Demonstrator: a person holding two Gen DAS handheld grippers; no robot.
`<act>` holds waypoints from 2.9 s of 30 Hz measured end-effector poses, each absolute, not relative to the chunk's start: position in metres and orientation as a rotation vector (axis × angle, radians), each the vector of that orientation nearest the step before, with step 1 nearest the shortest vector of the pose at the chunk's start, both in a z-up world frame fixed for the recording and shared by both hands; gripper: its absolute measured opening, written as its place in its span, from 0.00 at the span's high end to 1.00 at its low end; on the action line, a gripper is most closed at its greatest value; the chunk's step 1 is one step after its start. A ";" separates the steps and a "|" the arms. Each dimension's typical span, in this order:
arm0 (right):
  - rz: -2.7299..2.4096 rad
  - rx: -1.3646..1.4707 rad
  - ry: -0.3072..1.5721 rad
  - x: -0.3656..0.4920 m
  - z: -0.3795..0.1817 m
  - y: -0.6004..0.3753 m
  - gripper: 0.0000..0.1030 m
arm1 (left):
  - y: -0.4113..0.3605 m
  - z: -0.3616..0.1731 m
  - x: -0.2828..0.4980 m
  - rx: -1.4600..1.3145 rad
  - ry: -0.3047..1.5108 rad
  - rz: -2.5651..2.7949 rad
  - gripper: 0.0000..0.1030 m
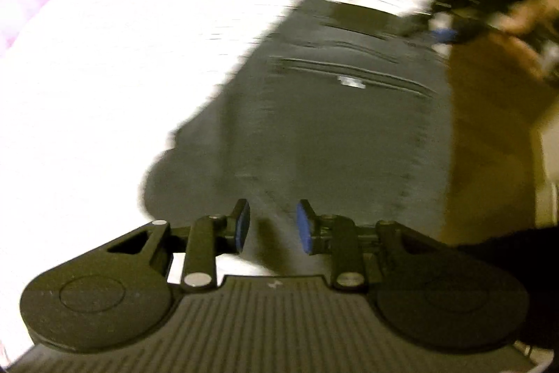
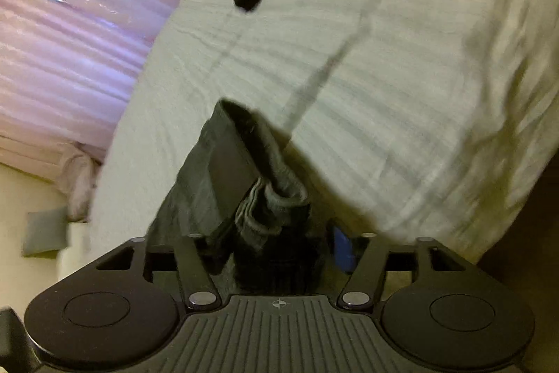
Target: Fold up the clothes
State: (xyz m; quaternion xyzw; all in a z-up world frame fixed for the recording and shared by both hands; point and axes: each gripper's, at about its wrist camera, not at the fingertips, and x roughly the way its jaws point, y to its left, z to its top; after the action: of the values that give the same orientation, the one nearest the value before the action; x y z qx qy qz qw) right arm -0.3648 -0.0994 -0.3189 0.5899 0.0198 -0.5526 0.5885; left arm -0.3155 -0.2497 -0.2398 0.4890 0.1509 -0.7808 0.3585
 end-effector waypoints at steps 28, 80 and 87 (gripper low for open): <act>-1.021 0.643 0.710 -0.255 -0.280 -0.255 0.52 | -0.319 -0.250 -0.287 1.001 0.671 -1.835 0.68; -1.041 0.510 0.766 -0.285 -0.262 -0.063 0.10 | -0.207 -0.245 -0.366 1.353 0.277 -2.043 0.31; -0.745 -0.232 1.175 -0.231 -0.303 -0.032 0.10 | -0.139 -0.258 -0.366 1.358 -0.075 -2.115 0.20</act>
State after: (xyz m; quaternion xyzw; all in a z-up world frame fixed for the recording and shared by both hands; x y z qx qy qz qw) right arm -0.2315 -0.0320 -0.3031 -0.1068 0.5399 -0.3424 0.7615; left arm -0.3658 -0.1385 -0.2585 0.5136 -0.0282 -0.8001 0.3086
